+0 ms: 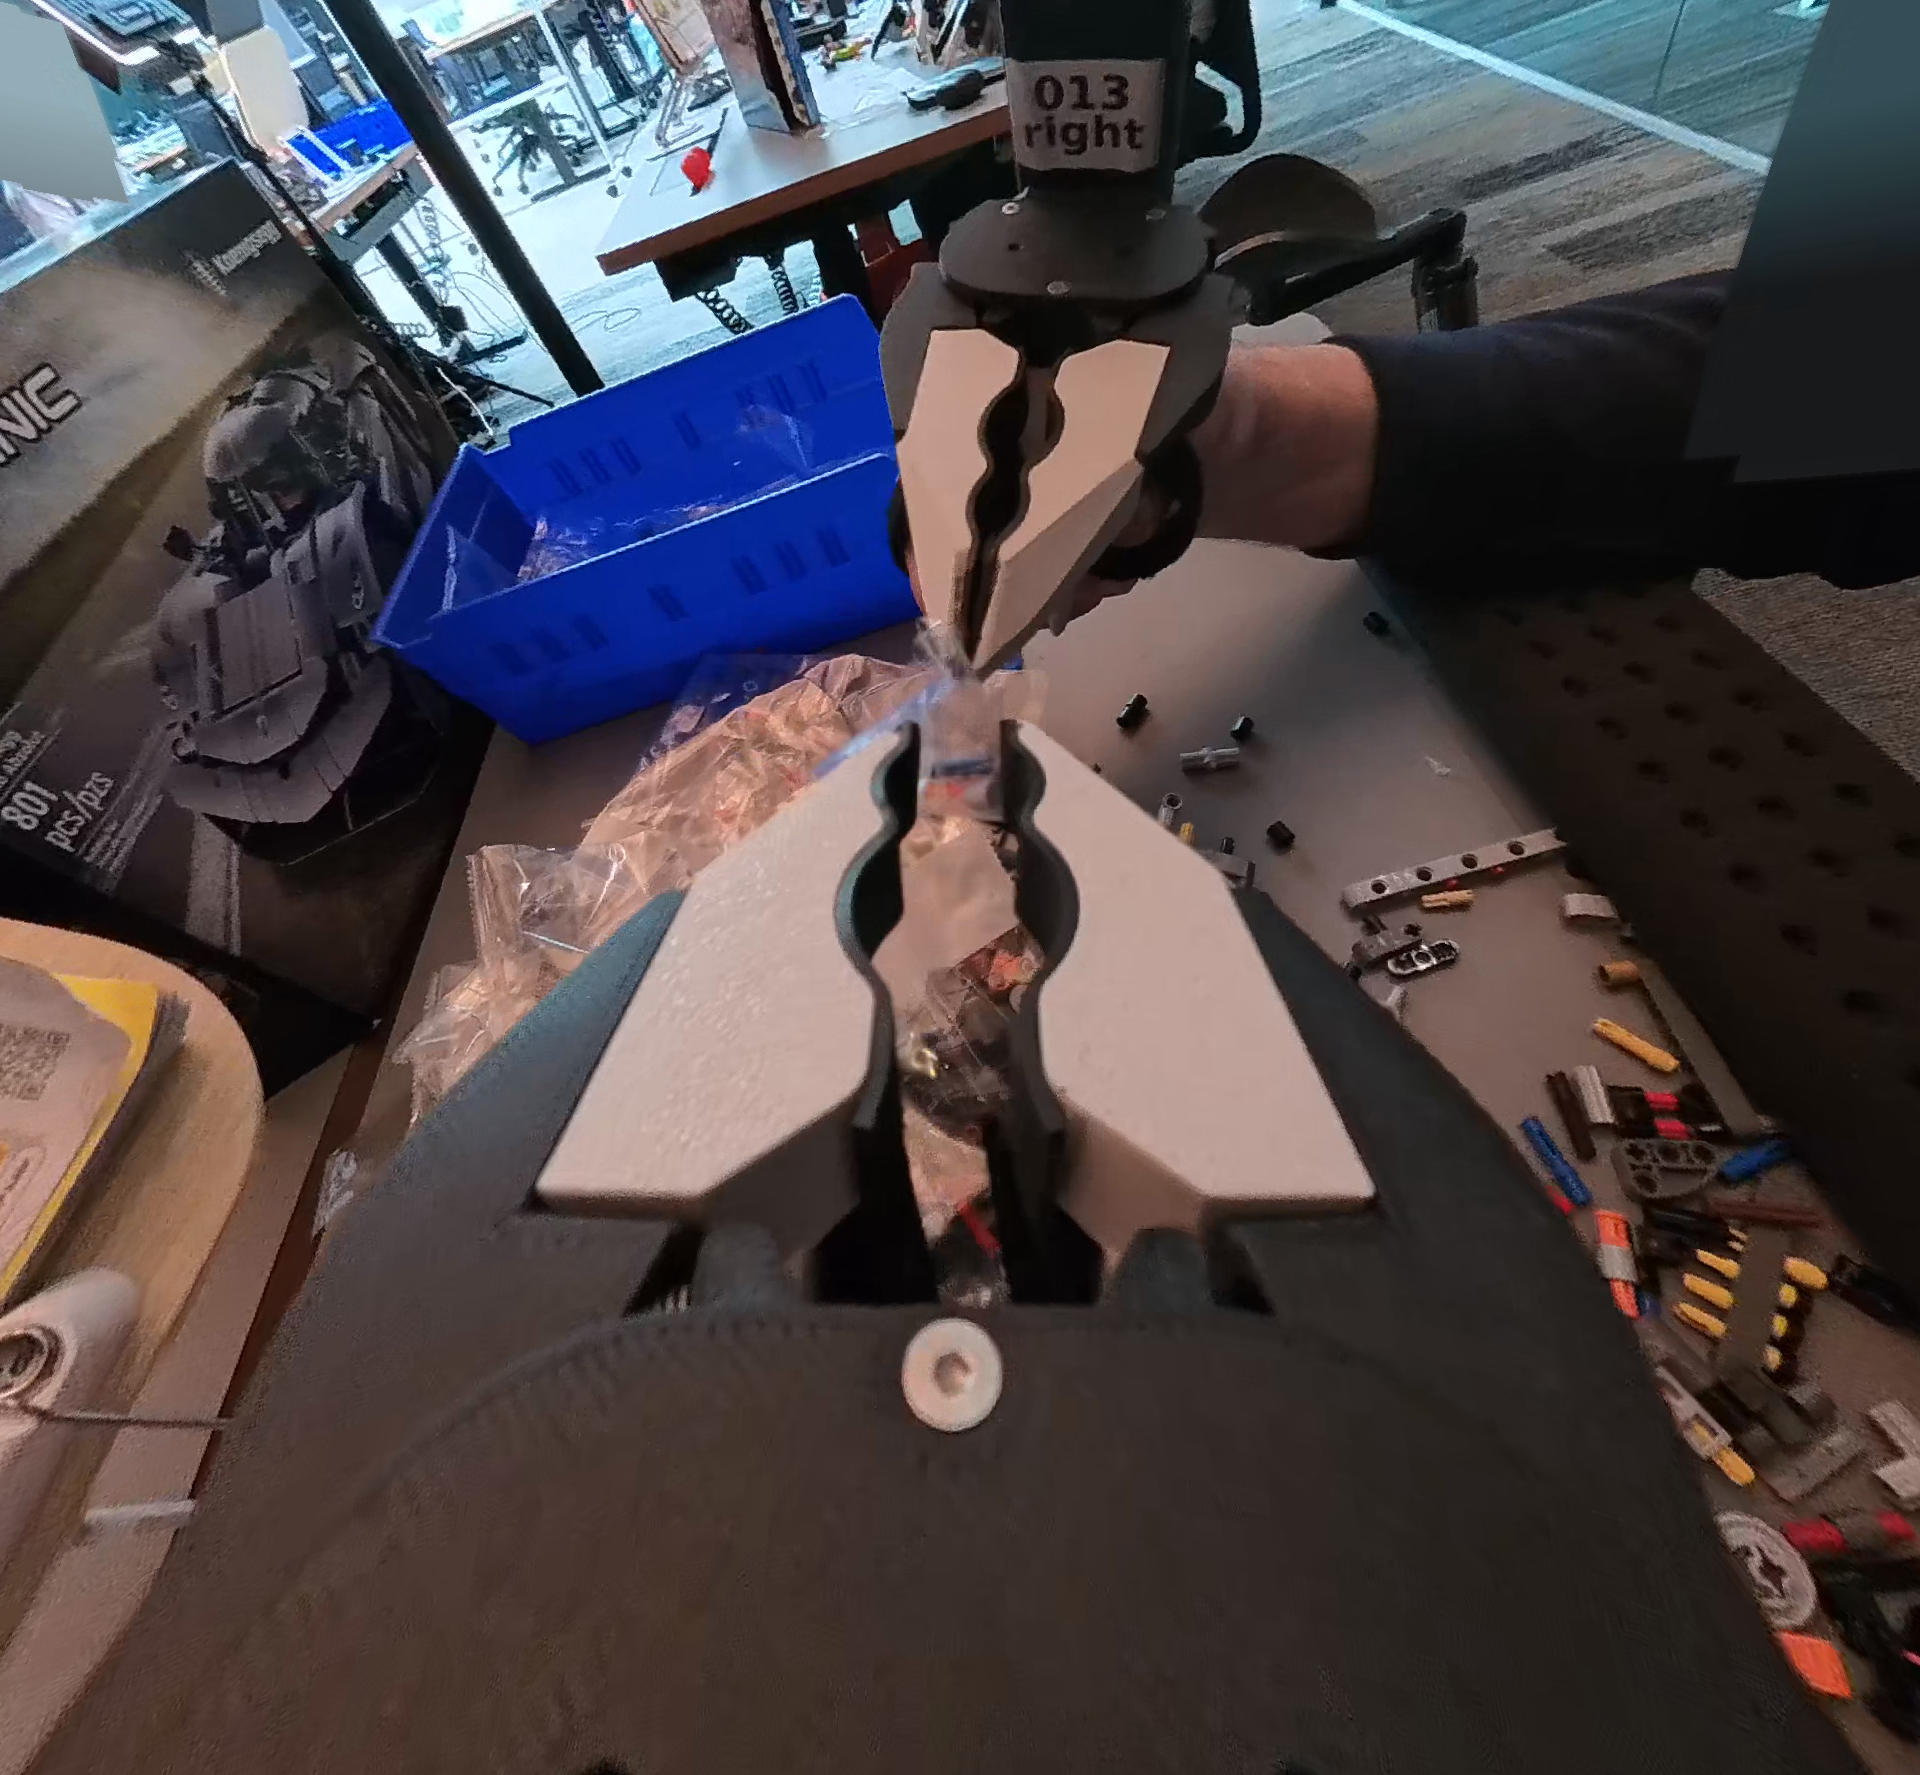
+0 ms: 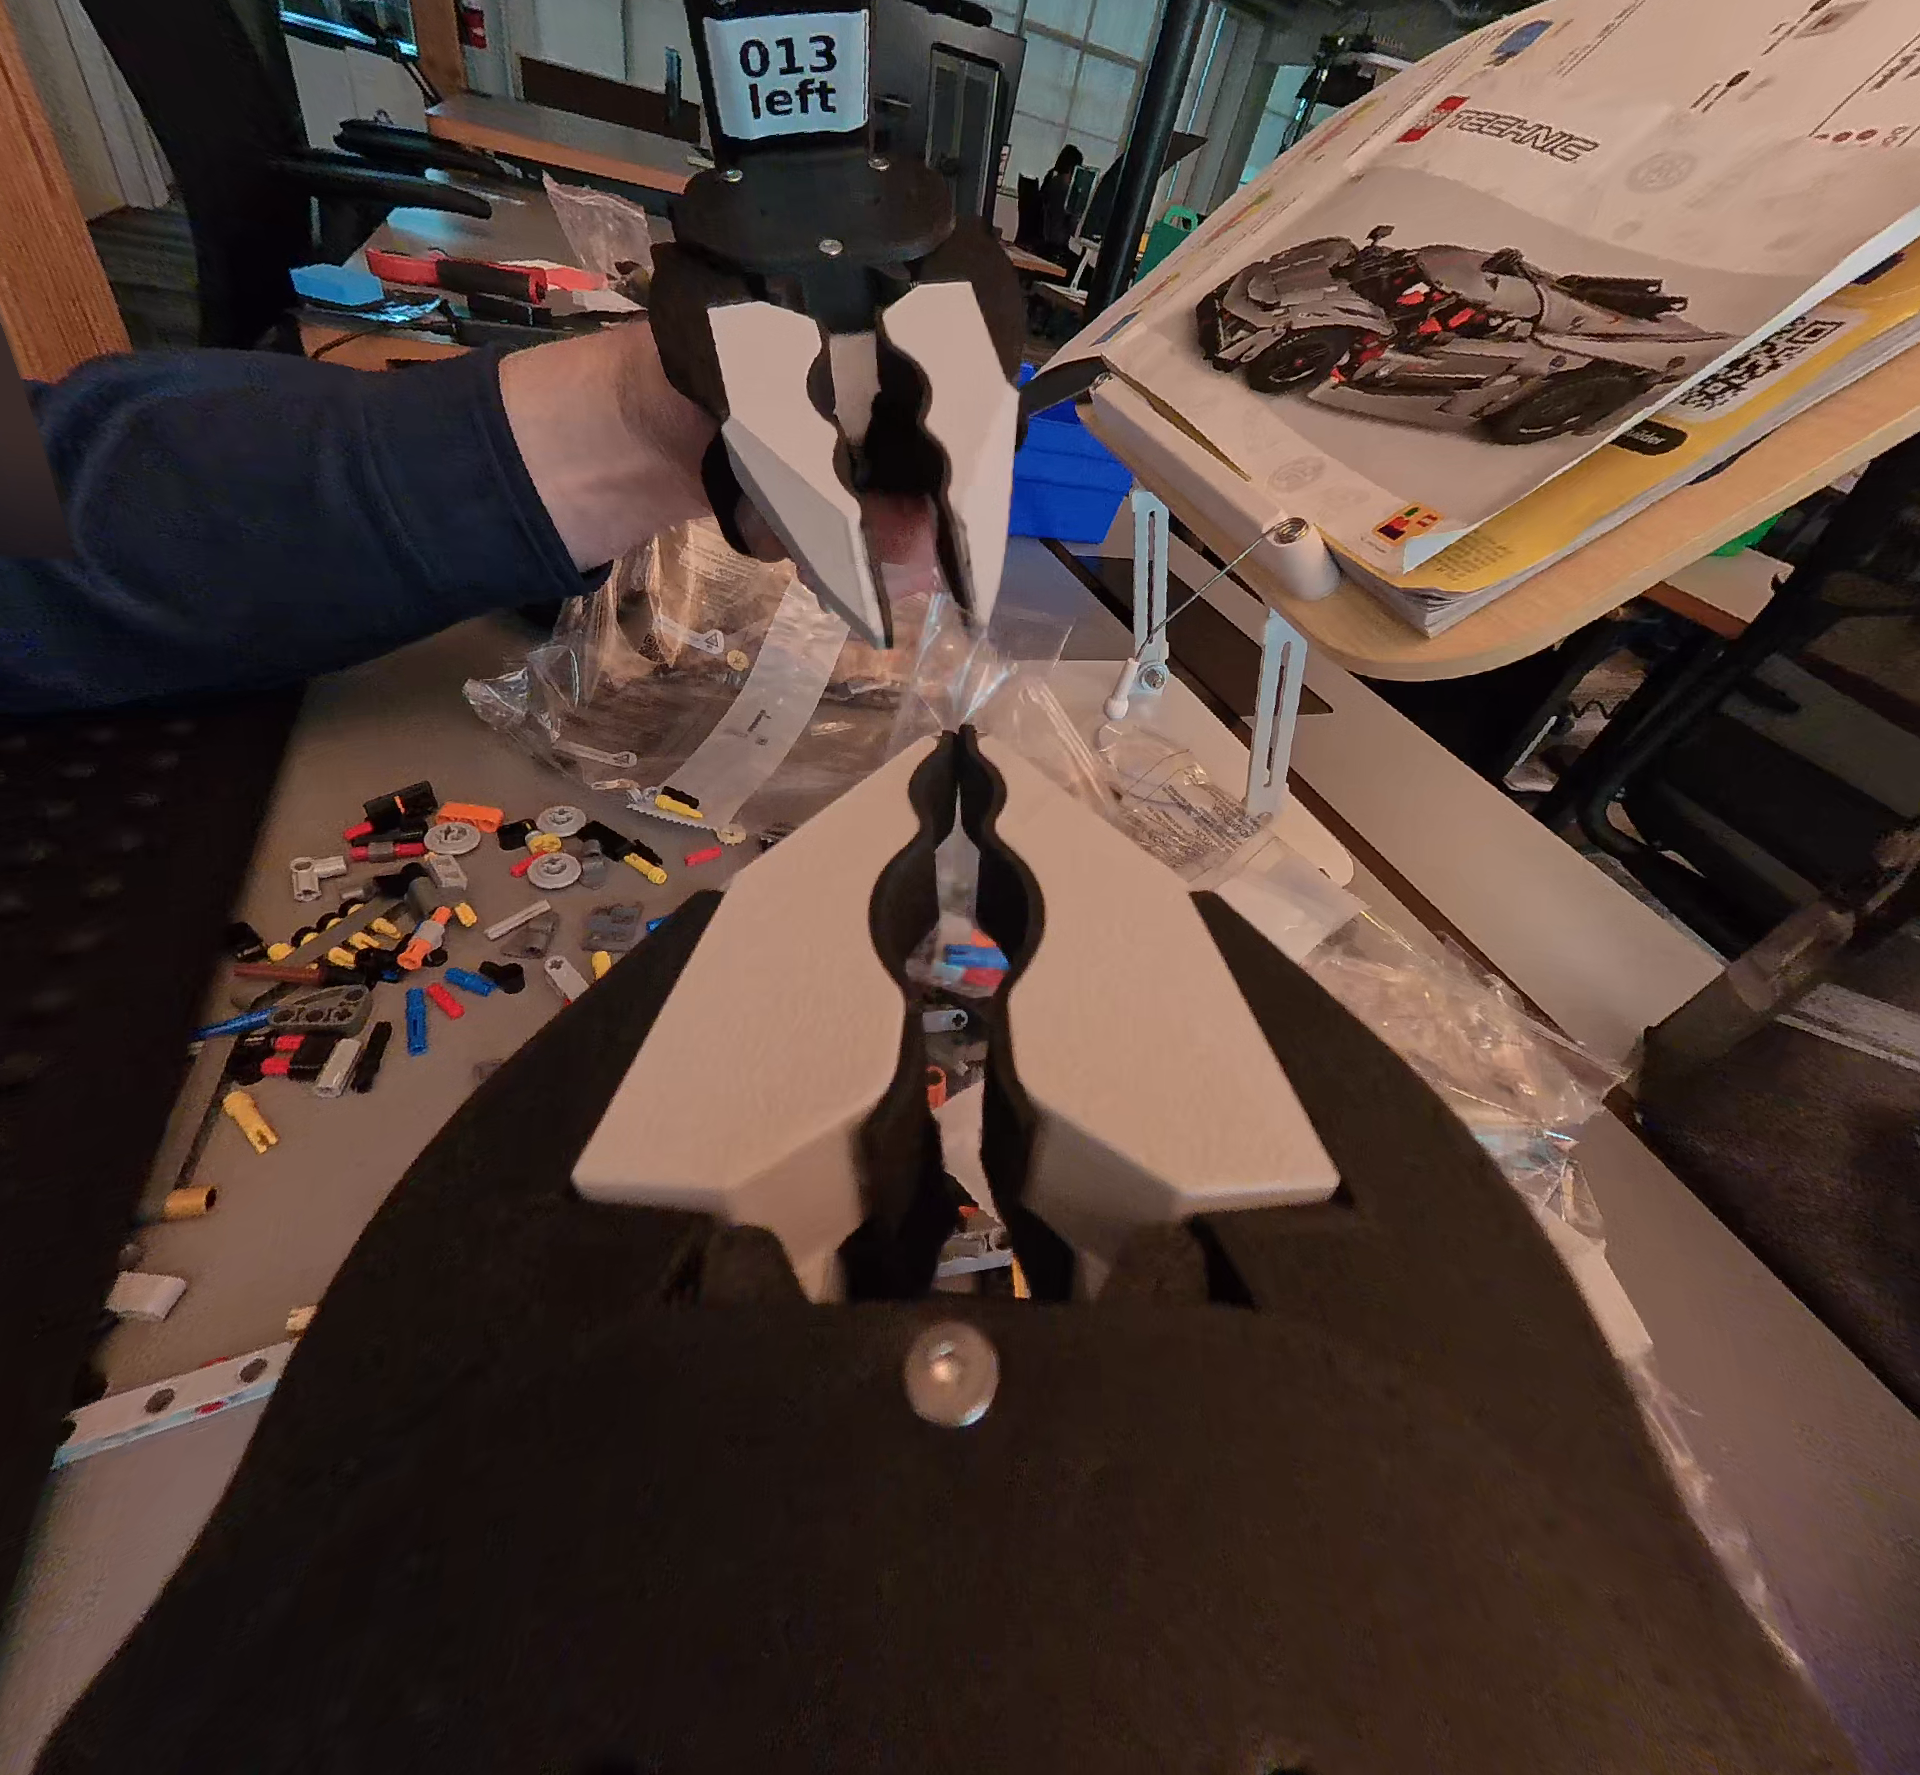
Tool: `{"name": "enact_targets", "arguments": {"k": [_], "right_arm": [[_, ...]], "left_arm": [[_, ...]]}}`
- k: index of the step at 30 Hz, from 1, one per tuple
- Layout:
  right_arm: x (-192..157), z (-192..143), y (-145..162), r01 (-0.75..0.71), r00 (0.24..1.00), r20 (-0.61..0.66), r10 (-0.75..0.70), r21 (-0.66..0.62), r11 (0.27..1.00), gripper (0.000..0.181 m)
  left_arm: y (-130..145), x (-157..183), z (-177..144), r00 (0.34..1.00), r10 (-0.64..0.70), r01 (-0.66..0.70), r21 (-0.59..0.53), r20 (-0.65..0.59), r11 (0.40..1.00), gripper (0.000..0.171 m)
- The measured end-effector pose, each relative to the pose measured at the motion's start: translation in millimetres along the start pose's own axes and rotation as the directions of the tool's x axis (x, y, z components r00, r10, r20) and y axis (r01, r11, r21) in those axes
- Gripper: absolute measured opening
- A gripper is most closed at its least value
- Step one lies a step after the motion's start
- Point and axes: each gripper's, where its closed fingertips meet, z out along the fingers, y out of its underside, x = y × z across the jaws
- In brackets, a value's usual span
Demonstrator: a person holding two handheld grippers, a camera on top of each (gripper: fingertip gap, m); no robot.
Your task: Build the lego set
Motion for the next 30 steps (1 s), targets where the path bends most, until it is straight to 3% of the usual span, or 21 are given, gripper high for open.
{"name": "enact_targets", "arguments": {"k": [19, 24, 30], "right_arm": [[-1.0, 2.5, 3.9, 0.009, 1.0, -0.003, -0.009, -0.022, 1.0, 0.0], [0.3, 0.1, 1.8, 0.013, 1.0, -0.01, -0.013, -0.012, 1.0, 0.0], [0.3, 0.6, 4.6, 0.015, 1.0, -0.009, -0.015, -0.025, 1.0, 0.0]], "left_arm": [[5.1, 15.4, 12.5, 0.997, 0.015, -0.018, -0.033, -0.079, 0.999, 0.0], [21.2, 12.2, 16.0, 0.998, 0.028, -0.035, -0.141, -0.051, 0.989, 0.0], [26.3, 7.5, 14.8, 0.999, 0.026, -0.031, -0.167, -0.028, 0.985, 0.0]]}}
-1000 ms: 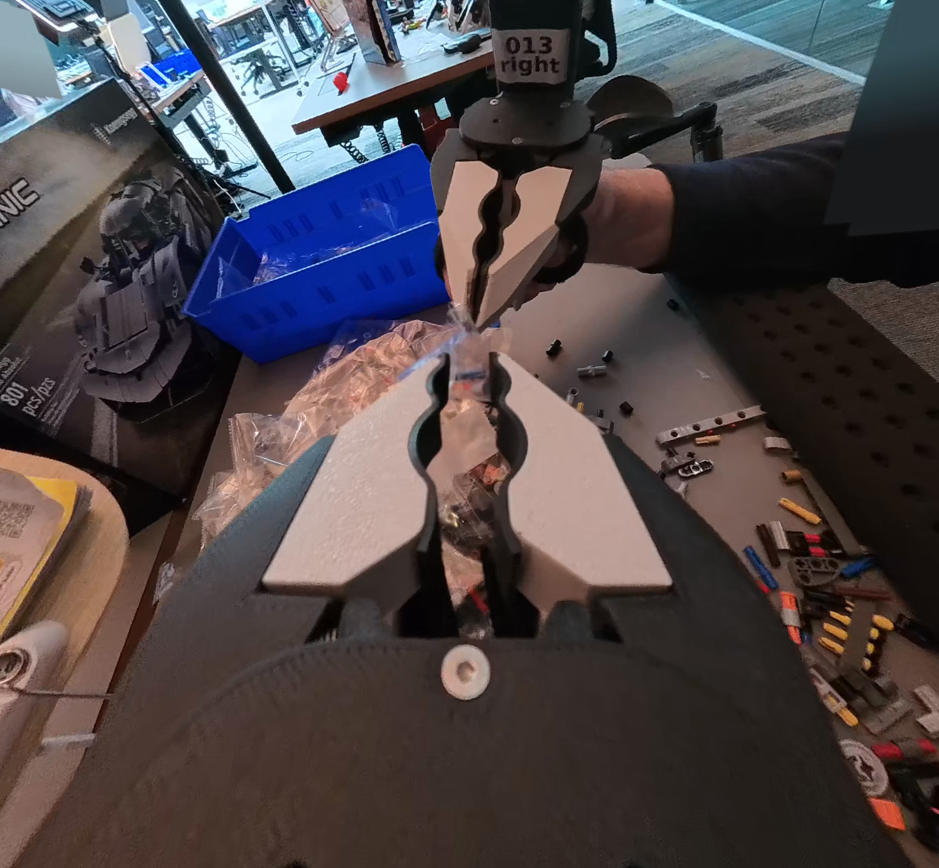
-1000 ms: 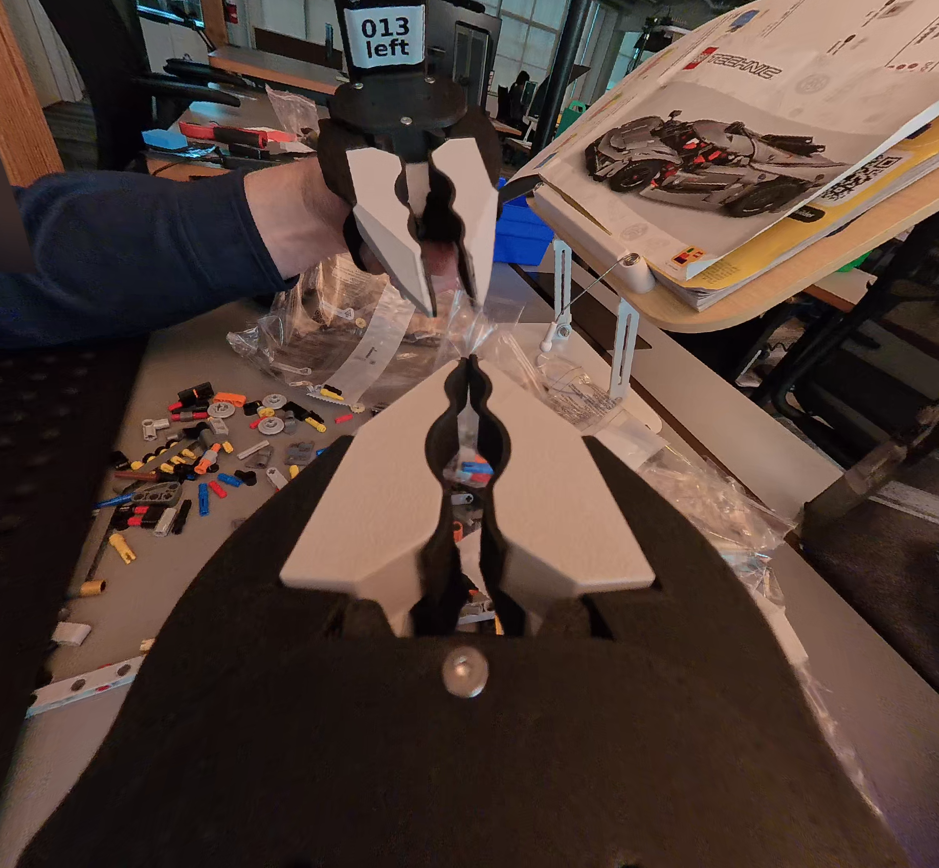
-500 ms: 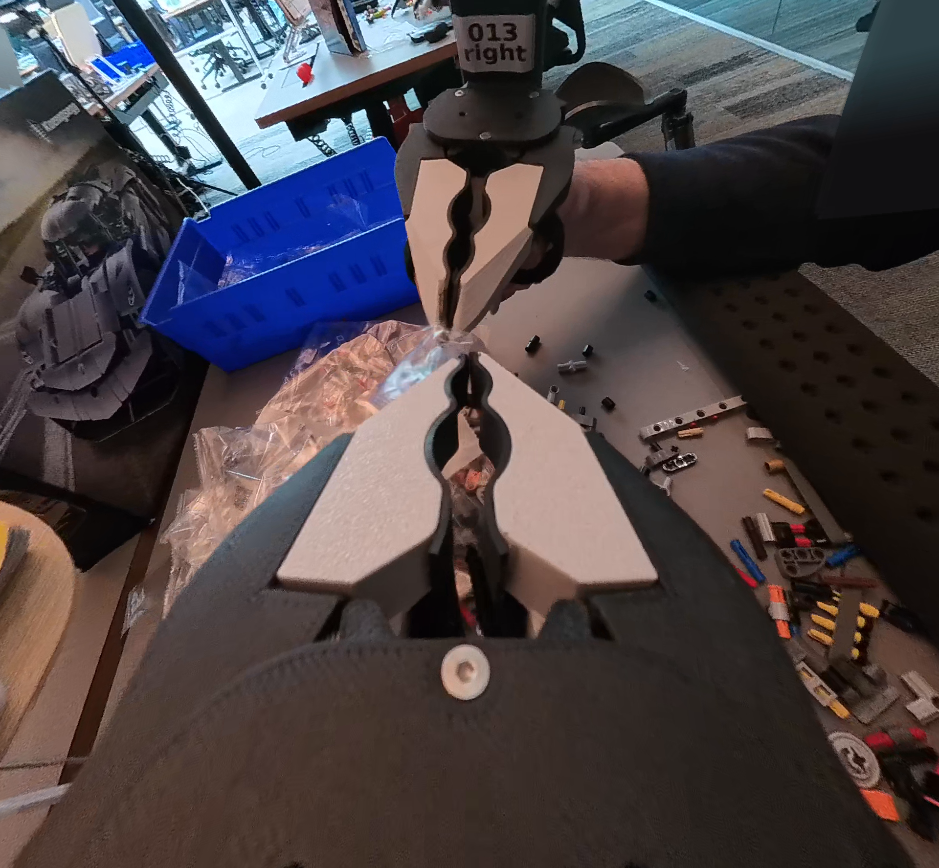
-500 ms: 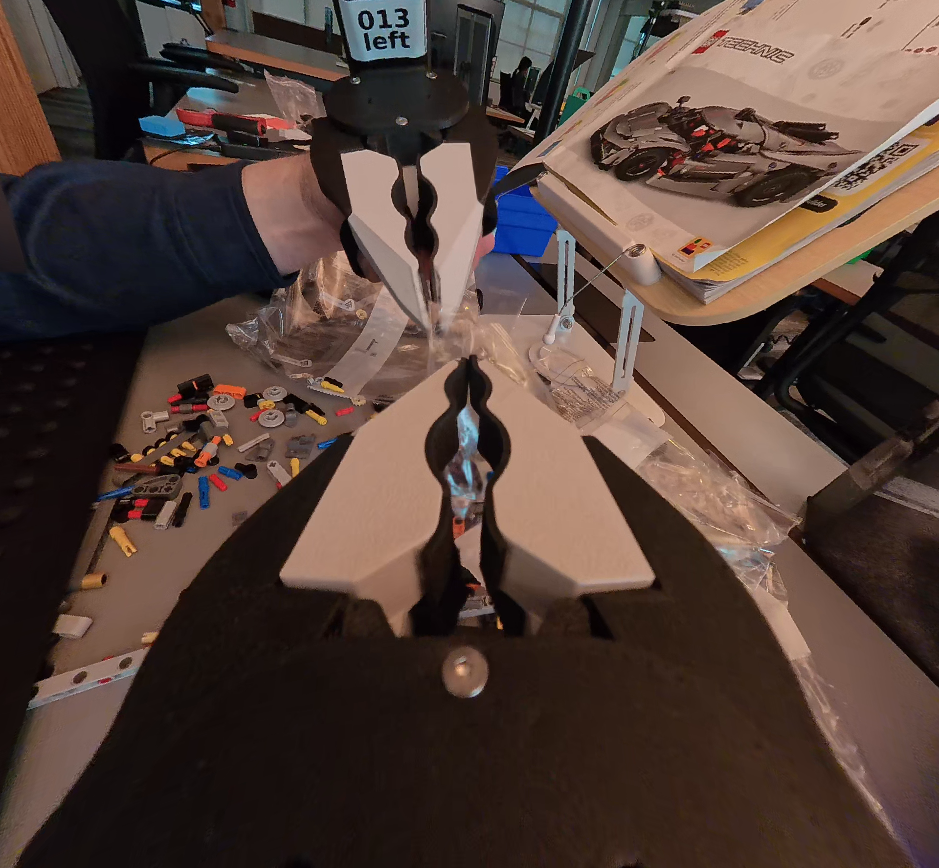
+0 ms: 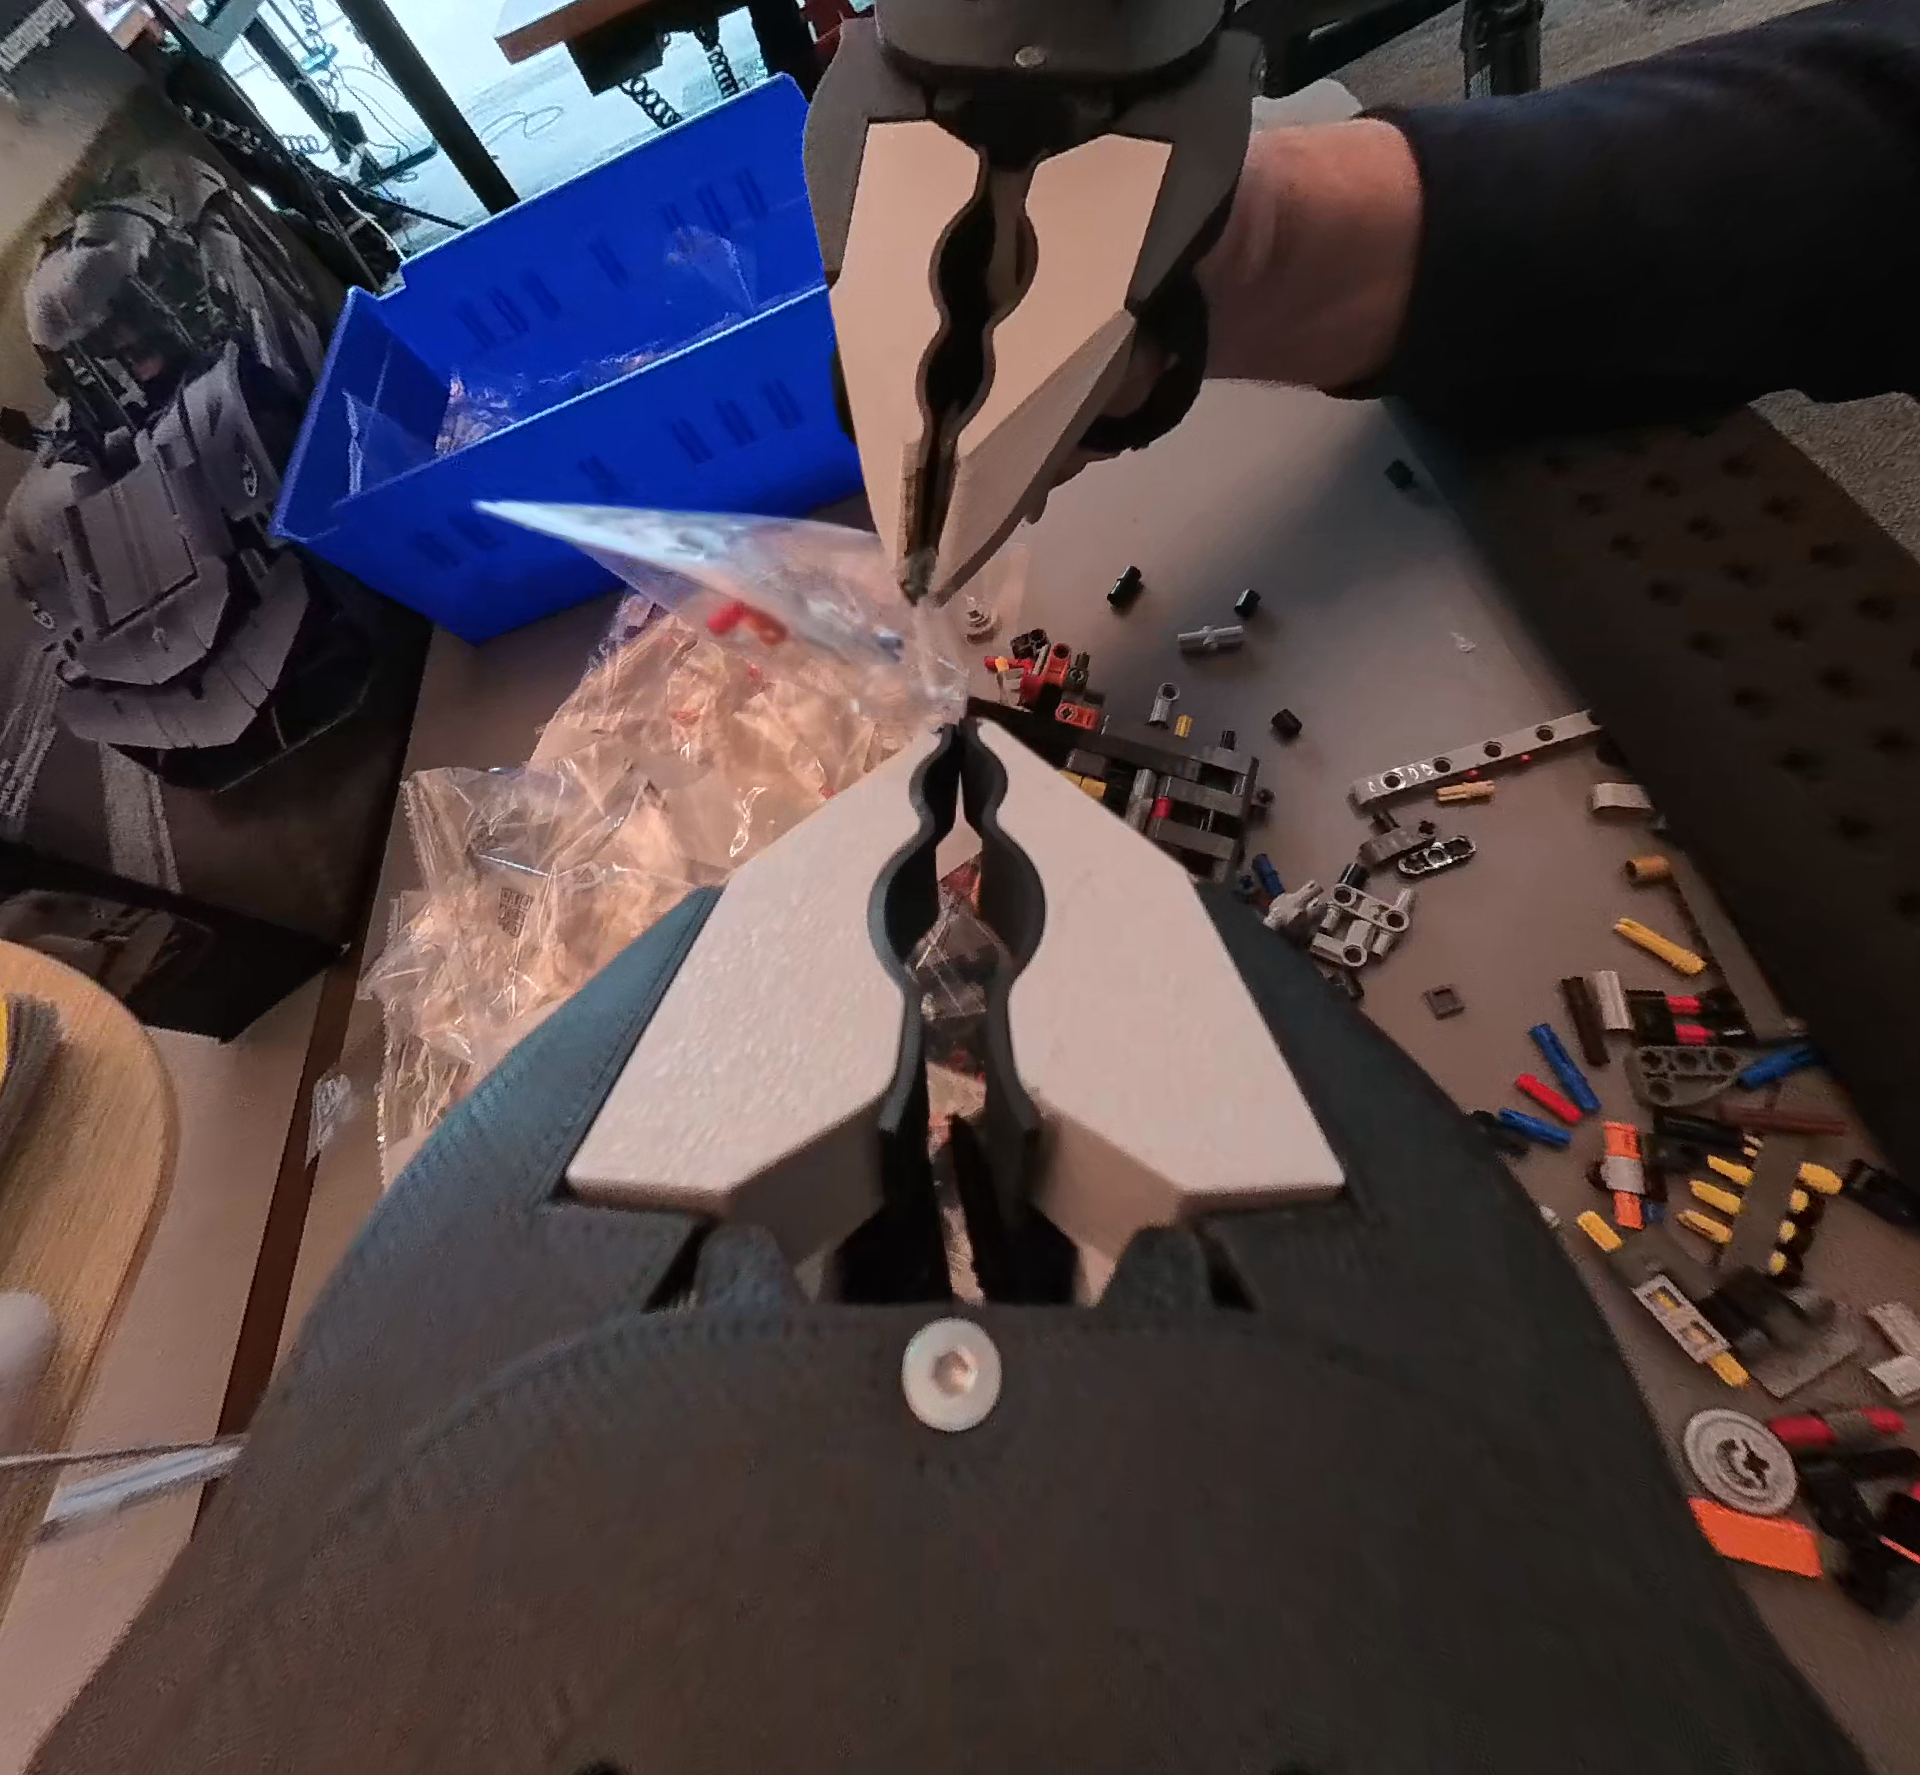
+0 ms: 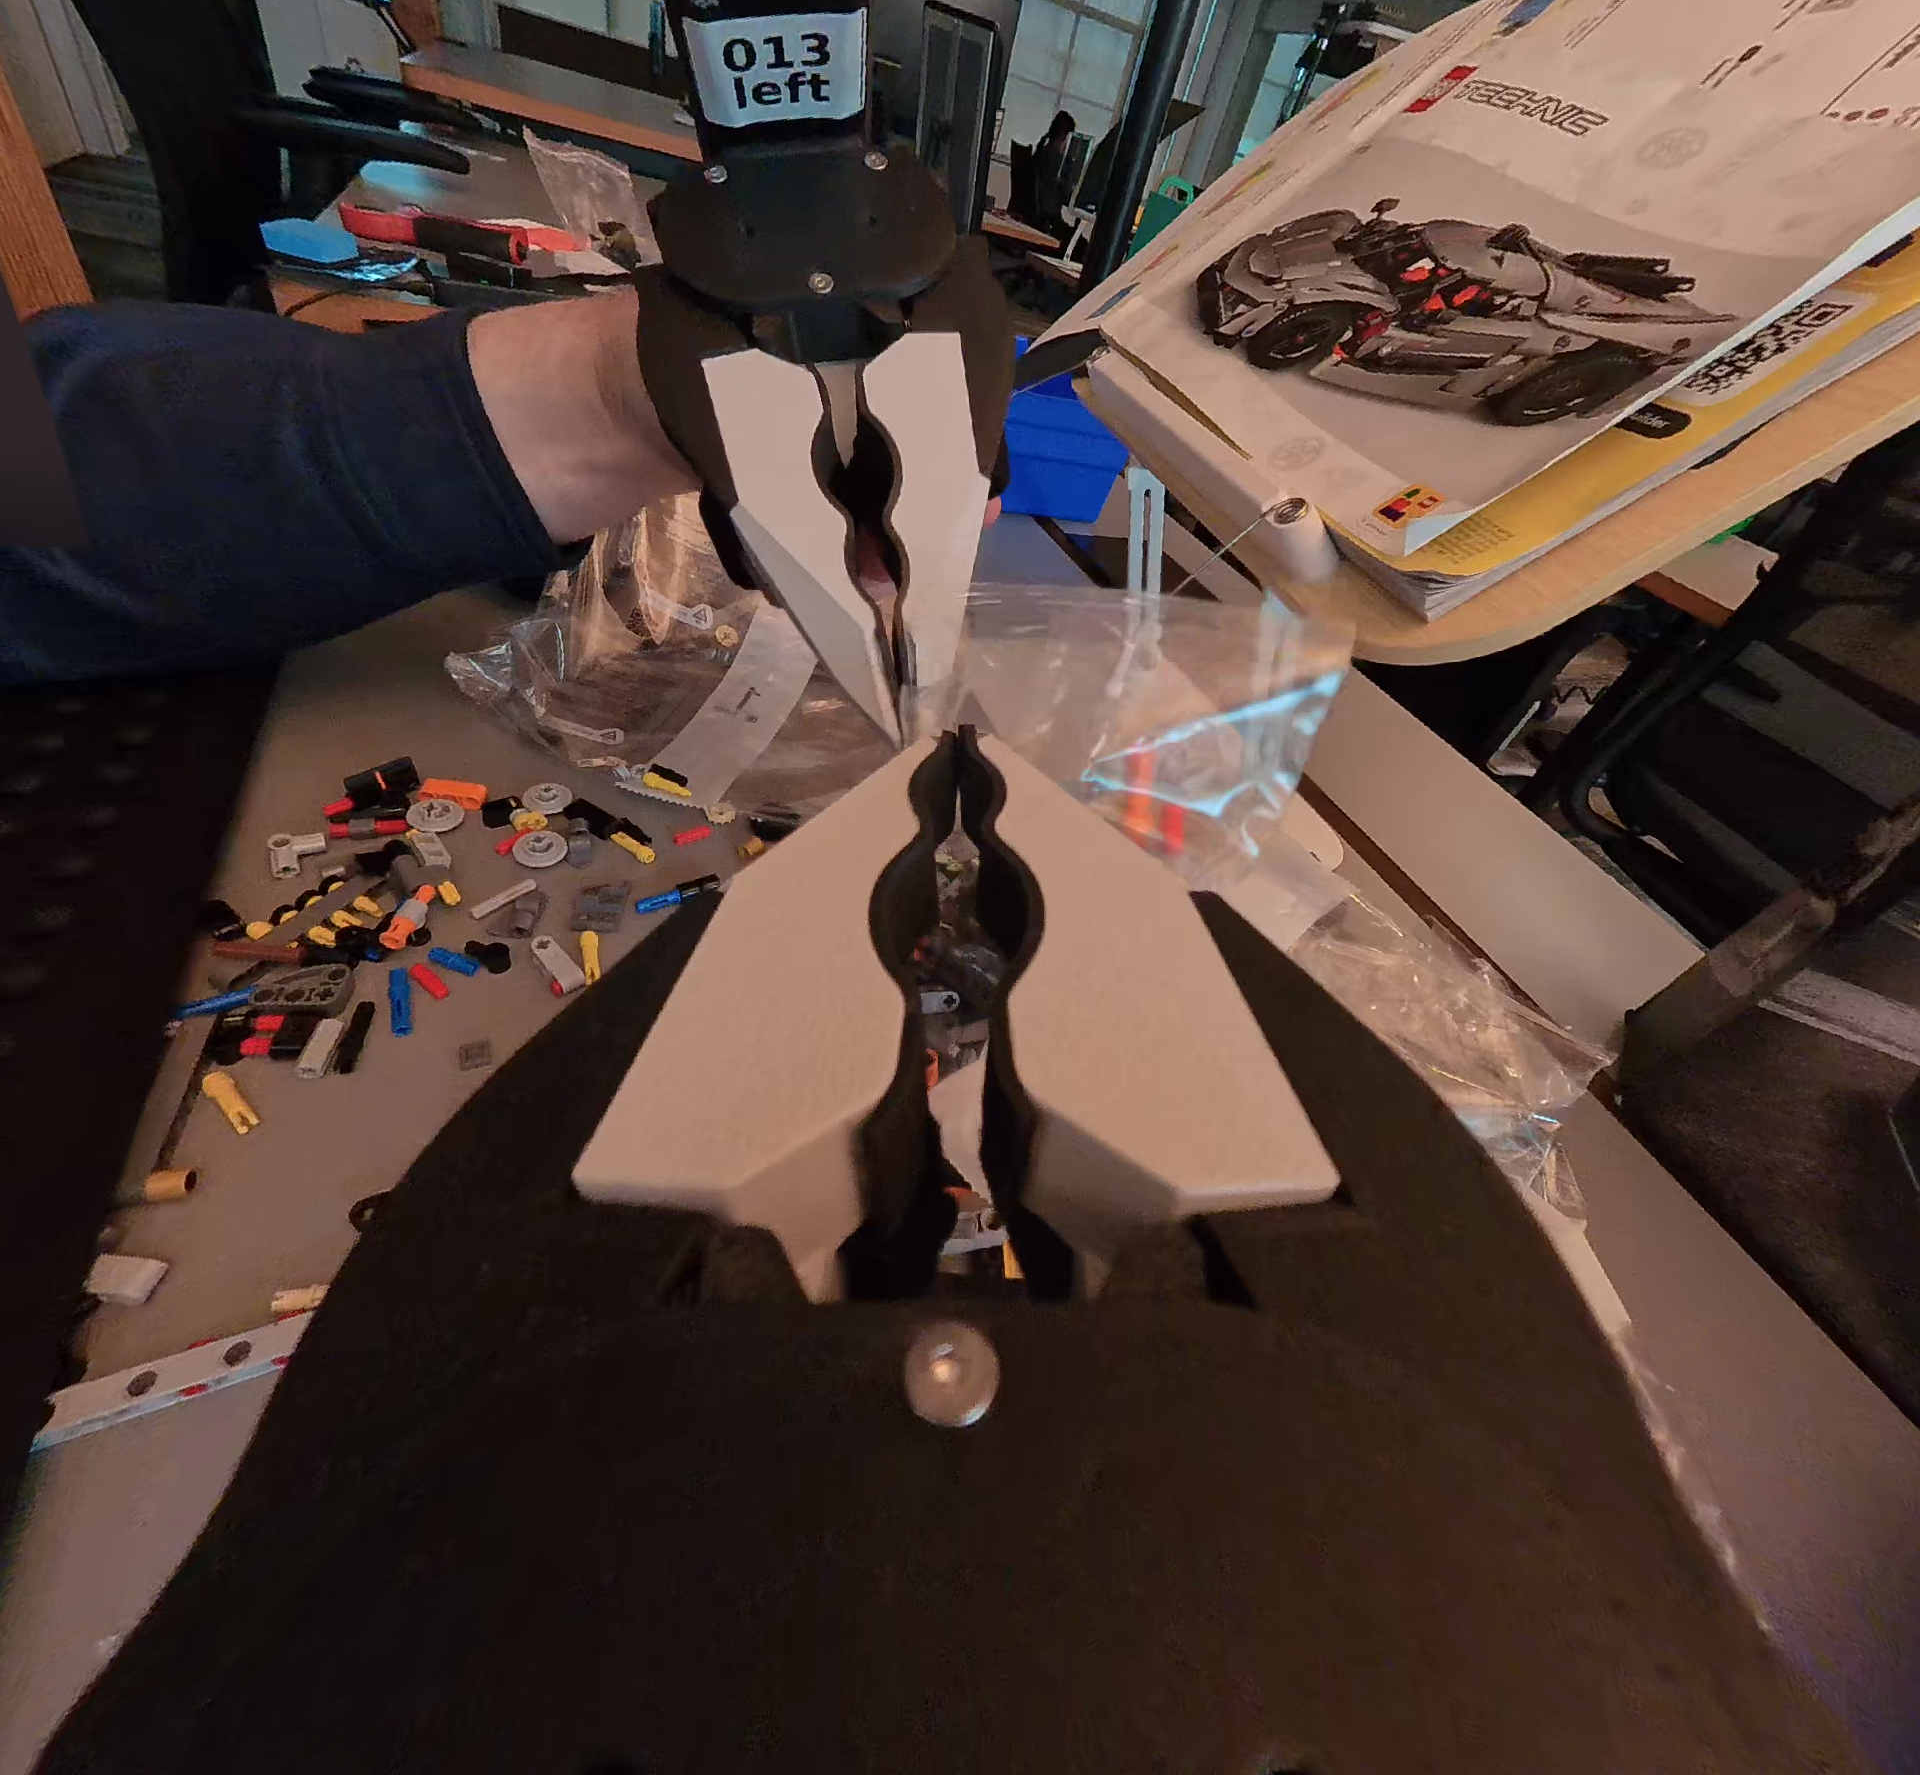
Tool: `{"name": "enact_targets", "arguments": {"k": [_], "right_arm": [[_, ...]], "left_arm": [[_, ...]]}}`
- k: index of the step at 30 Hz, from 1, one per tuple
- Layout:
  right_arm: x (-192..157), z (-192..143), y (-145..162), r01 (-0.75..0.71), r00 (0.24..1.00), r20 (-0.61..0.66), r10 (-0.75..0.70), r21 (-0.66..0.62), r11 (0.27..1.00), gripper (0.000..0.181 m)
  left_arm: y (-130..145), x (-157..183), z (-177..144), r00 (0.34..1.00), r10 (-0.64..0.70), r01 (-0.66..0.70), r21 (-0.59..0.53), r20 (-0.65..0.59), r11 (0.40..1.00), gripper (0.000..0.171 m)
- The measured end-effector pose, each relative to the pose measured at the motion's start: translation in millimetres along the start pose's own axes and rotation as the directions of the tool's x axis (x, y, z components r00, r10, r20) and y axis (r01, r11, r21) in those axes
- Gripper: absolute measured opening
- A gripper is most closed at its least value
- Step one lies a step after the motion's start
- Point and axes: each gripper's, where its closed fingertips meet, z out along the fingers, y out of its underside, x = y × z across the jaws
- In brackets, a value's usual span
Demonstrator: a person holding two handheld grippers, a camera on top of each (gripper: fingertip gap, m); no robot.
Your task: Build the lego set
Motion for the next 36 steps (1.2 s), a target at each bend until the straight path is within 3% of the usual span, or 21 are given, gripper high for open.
{"name": "enact_targets", "arguments": {"k": [8, 16, 21, 27, 29, 33, 36], "right_arm": [[-6.7, 2.1, 7.7, -0.021, 0.999, 0.048, 0.023, -0.042, 0.999, 0.0], [-3.5, -5.0, -13.4, -0.014, 1.0, 0.018, 0.013, 0.064, 0.998, 0.011], [-8.6, 7.7, 6.4, 0.035, 0.999, 0.018, -0.034, -0.048, 0.998, 0.013], [-27.5, 12.5, 1.7, 0.084, 0.993, 0.088, -0.08, -0.038, 0.996, 0.025], [-26.4, 14.6, 10.5, 0.109, 0.992, 0.079, -0.102, -0.091, 0.99, 0.026], [-20.3, 19.8, 21.9, 0.148, 0.989, 0.035, -0.144, -0.155, 0.977, 0.004], [-18.7, 17.5, 17.8, 0.139, 0.99, 0.029, -0.136, -0.13, 0.982, 0.0]], "left_arm": [[1.3, -2.3, -6.2, 1.0, 0.001, -0.001, 0.003, 0.01, 1.0, 0.0], [5.0, 3.9, -3.3, 1.0, 0.029, -0.029, -0.054, -0.008, 0.998, 0.0], [3.6, 10.7, 0.6, 0.998, 0.056, -0.058, -0.083, -0.029, 0.995, 0.0], [4.7, 14.3, 2.4, 0.997, 0.065, -0.07, -0.115, -0.04, 0.991, 0.0], [3.6, 13.5, 2.6, 0.997, 0.062, -0.066, -0.109, -0.037, 0.992, 0.0], [-0.8, 11.9, 1.1, 0.998, 0.045, -0.048, -0.083, -0.033, 0.995, 0.0], [-5.0, 11.1, 0.2, 0.999, 0.029, -0.03, -0.054, -0.032, 0.998, 0.0]]}}
